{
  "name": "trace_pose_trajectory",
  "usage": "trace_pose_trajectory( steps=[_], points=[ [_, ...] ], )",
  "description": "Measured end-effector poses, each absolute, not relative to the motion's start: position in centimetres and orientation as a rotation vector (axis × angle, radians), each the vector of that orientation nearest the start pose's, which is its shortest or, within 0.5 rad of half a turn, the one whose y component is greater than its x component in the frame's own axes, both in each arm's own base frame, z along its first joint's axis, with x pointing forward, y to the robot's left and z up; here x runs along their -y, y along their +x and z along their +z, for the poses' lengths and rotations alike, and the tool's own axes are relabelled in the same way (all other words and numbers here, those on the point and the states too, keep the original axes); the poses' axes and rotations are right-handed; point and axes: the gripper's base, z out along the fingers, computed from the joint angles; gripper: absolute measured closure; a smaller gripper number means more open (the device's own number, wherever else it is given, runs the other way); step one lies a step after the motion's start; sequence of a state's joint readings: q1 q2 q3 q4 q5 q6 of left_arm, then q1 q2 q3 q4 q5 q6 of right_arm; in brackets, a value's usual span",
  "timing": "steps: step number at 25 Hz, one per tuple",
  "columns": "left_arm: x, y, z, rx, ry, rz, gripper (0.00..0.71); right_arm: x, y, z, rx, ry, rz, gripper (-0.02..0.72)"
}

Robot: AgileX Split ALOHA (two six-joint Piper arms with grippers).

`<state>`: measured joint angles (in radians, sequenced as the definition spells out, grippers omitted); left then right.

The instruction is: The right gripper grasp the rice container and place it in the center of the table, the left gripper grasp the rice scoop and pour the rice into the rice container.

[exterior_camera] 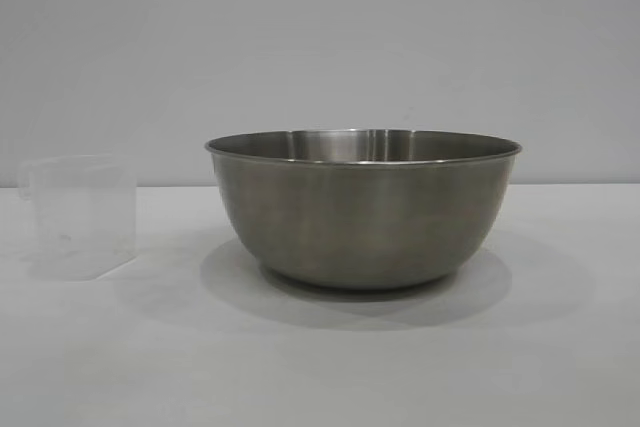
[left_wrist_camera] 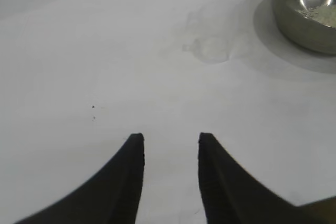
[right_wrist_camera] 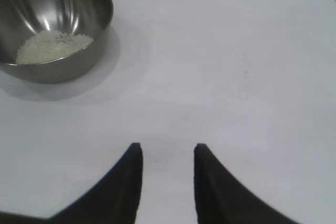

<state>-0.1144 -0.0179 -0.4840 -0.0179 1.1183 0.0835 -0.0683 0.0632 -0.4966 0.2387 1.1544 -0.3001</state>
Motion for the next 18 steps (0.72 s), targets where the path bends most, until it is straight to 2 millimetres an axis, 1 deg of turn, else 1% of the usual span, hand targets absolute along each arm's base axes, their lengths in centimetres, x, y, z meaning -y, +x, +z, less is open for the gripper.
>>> trace_pose_trajectory(
  steps=[3,9,14,16,18],
  points=[
    [0.1,-0.8,26.8,-2.09,0.209,-0.04,0.501,-2.0,0.1,27.1,-2.163,-0.26,0.082,0.469],
    [0.1,-0.8,26.8,-2.09,0.209,-0.04,0.501,-2.0,0.2,27.1,-2.17,-0.179,0.044,0.469],
    [0.0,-0.8,26.8,-2.089,0.211,-0.041,0.501,-2.0,0.2,27.1,-2.169,-0.167,0.05,0.469],
    [0.0,-0.8,26.8,-2.09,0.209,-0.043,0.501,-1.6,0.3,27.2,-2.172,-0.053,0.052,0.469],
    [0.0,-0.8,26.8,-2.09,0.209,-0.043,0.501,-0.8,0.3,27.1,-2.175,0.07,-0.003,0.469]
  ],
)
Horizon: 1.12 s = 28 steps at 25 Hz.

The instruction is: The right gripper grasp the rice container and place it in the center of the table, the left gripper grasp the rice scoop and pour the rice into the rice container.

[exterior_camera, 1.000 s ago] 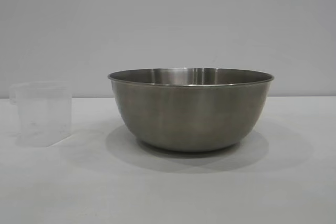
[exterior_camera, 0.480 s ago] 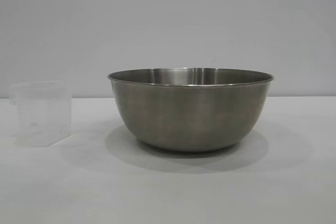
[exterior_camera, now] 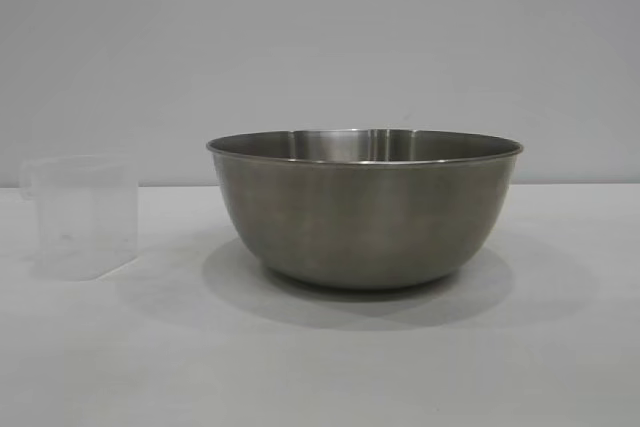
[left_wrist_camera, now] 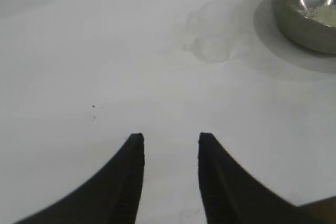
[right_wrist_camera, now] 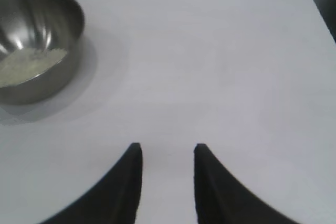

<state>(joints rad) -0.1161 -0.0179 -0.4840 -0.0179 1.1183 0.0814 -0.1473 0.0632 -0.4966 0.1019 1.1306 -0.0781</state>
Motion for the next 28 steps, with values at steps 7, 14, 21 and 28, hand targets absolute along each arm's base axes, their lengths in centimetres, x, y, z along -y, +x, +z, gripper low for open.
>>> trace_pose_trajectory(
  steps=[7,14,21,28],
  points=[
    [0.05,-0.84,26.82,-2.09,0.209,-0.043,0.501,-0.45,0.22,27.12,-2.178,0.031,-0.02,0.469],
    [0.05,-0.84,26.82,-2.09,0.209,-0.043,0.501,-0.83,0.21,27.12,-2.178,-0.027,0.014,0.469],
    [0.05,-0.84,26.82,-2.09,0.209,-0.043,0.501,-0.86,0.26,26.9,-2.188,-0.032,0.018,0.469],
    [0.18,-0.86,26.82,-2.09,0.21,-0.062,0.501,-0.86,0.25,26.88,-2.19,-0.032,0.02,0.469]
  ],
)
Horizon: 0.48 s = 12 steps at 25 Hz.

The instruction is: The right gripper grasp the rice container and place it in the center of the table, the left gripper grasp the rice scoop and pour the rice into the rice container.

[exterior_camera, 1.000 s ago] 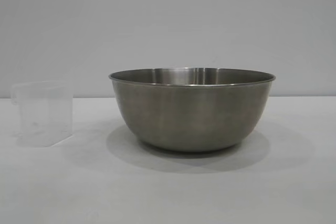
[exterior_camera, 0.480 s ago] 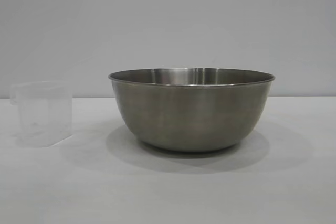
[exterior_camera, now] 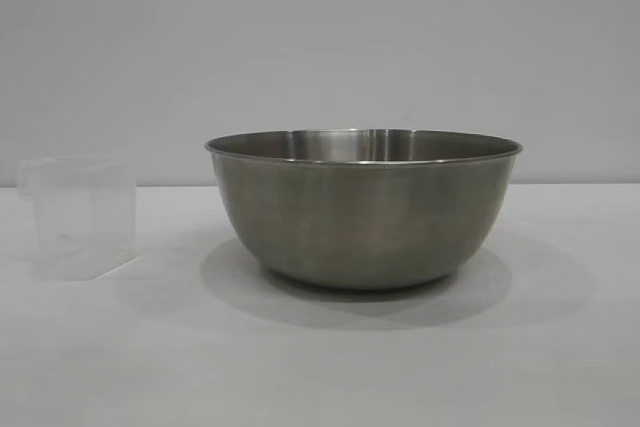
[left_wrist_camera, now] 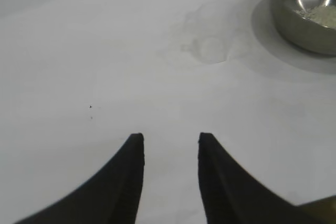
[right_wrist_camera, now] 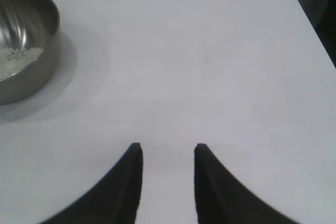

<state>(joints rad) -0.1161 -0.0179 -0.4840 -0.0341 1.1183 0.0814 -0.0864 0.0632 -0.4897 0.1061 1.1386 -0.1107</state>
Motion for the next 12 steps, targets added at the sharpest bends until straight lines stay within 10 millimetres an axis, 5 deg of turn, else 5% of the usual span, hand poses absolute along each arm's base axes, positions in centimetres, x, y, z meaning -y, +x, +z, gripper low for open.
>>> trace_pose_trajectory(
  steps=[12],
  points=[
    [0.22,-0.85,26.81,-2.094,0.164,-0.038,0.501,-0.88,-0.02,26.88,-2.172,-0.033,0.018,0.469]
  ],
)
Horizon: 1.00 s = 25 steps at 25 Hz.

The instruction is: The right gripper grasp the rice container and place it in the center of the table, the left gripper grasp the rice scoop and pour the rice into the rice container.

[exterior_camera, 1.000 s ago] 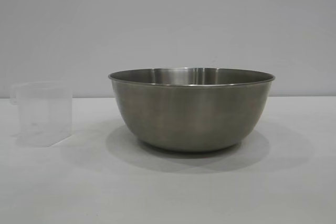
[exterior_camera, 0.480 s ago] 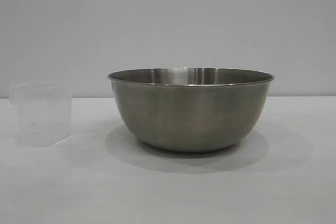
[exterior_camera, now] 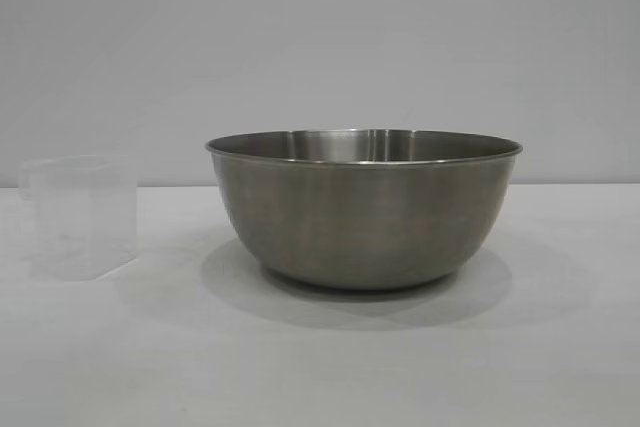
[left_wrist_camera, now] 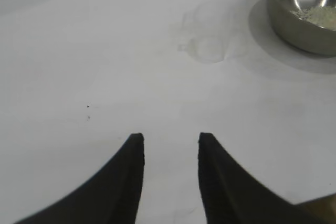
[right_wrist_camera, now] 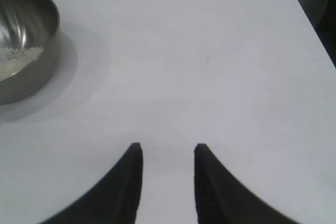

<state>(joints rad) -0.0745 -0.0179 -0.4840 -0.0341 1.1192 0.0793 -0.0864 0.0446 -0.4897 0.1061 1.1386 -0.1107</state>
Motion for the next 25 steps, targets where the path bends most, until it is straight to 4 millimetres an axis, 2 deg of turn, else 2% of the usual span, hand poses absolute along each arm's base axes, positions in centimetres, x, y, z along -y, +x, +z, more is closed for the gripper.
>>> trace_pose_trajectory(
  steps=[4,17,25],
  points=[
    [0.28,-0.85,26.8,-2.099,0.103,-0.005,0.501,-0.95,-0.94,26.81,-2.115,-0.035,0.01,0.469],
    [0.34,-0.85,26.8,-2.1,0.03,0.037,0.501,-0.95,-0.98,26.76,-2.121,-0.04,0.01,0.469],
    [0.34,-0.85,26.8,-2.1,0.03,0.037,0.501,-0.83,-1.09,26.76,-2.115,-0.167,0.079,0.469]
  ],
)
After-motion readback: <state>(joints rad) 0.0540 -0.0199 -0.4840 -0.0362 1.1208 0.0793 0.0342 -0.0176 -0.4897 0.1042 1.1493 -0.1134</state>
